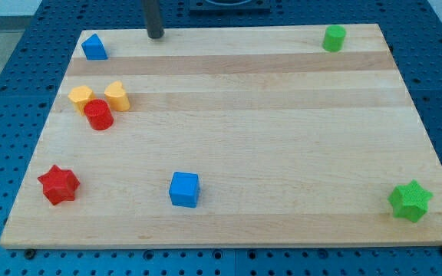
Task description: Slide the blue triangle a bit down
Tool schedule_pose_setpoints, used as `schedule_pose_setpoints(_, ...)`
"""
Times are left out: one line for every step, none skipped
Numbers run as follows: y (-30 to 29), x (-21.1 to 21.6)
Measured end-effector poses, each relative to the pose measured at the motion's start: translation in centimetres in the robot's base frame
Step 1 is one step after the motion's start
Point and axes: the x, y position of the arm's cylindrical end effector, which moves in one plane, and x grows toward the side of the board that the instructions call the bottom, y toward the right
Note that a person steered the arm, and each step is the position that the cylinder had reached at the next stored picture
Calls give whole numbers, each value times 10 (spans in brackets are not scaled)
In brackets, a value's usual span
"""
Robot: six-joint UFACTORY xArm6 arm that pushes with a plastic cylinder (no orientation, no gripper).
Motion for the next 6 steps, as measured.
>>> schedule_pose_setpoints(-80,0)
schedule_pose_setpoints(-86,40)
schedule_pose_setpoints(-79,92)
schedule_pose_setpoints(-80,67)
schedule_pose_setpoints(-110,48)
schedule_pose_setpoints(-136,115)
